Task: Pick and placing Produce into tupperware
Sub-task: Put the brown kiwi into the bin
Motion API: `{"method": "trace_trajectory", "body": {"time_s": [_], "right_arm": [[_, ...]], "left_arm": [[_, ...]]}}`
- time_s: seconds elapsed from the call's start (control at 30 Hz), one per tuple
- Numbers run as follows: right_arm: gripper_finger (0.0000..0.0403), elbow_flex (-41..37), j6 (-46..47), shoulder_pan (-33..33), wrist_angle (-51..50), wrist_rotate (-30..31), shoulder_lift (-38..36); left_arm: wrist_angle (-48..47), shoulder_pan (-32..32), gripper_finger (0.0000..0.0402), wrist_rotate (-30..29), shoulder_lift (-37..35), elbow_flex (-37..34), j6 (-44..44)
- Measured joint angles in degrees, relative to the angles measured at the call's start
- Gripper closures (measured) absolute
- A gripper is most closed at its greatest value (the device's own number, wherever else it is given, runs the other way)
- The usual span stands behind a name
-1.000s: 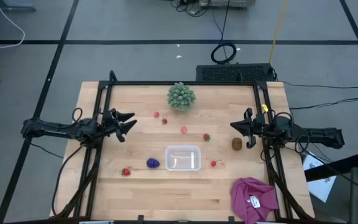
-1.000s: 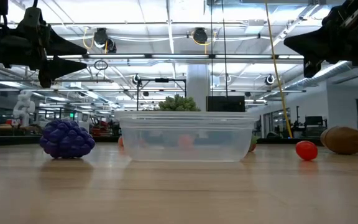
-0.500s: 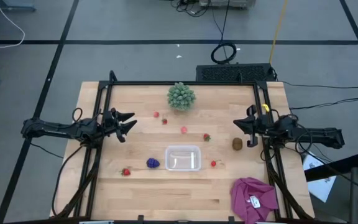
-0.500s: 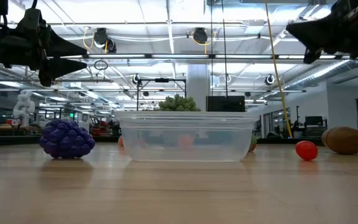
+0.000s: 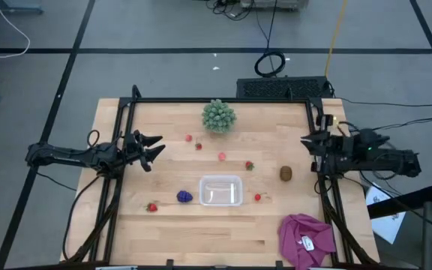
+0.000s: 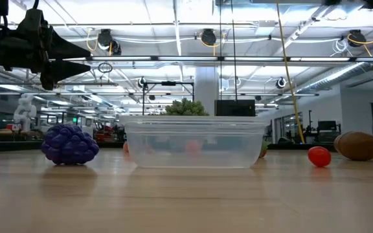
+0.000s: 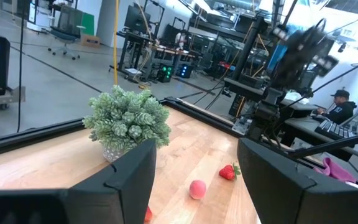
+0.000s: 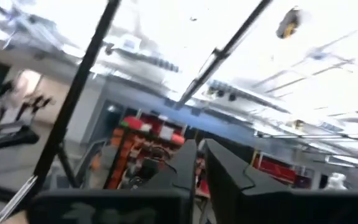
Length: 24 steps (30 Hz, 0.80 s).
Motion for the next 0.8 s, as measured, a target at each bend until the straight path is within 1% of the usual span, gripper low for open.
{"method": "trace_trajectory", "body": {"time_s": [0.13,0.27,0.33,0.43,0.5,0.57,0.67,0.8], "right_arm": [[0.0329,15.69,-0.46,0.00,-15.94,-0.26,11.08],[0.0280,29.76,2.49,0.00,-31.37,0.08,25.40],[0.0255,36.98,4.49,0.00,-39.71,2.54,32.68],[0.0218,47.07,7.41,0.00,-54.69,9.35,42.86],[0.0196,52.70,9.10,-0.02,-62.78,13.03,49.14],[0.0178,57.13,10.43,-0.04,-68.25,14.66,54.16],[0.0161,62.75,12.18,-0.55,-74.56,14.95,60.32],[0.0154,68.42,15.63,-2.21,-83.47,15.04,66.17]], "left_arm": [[0.00,0.00,0.0172,0.02,0.00,0.00,0.02],[0.00,0.00,0.0172,0.02,0.00,0.00,0.02],[0.00,0.00,0.0172,0.02,0.00,0.00,0.02],[-0.01,0.00,0.0172,0.02,0.00,0.00,0.15],[0.00,0.00,0.0172,0.01,0.00,0.00,0.89],[-0.01,0.00,0.0172,0.01,0.00,0.00,1.85],[-0.02,0.00,0.0172,0.02,0.00,0.00,2.82],[-0.02,0.00,0.0172,0.02,0.00,0.00,2.93]]}}
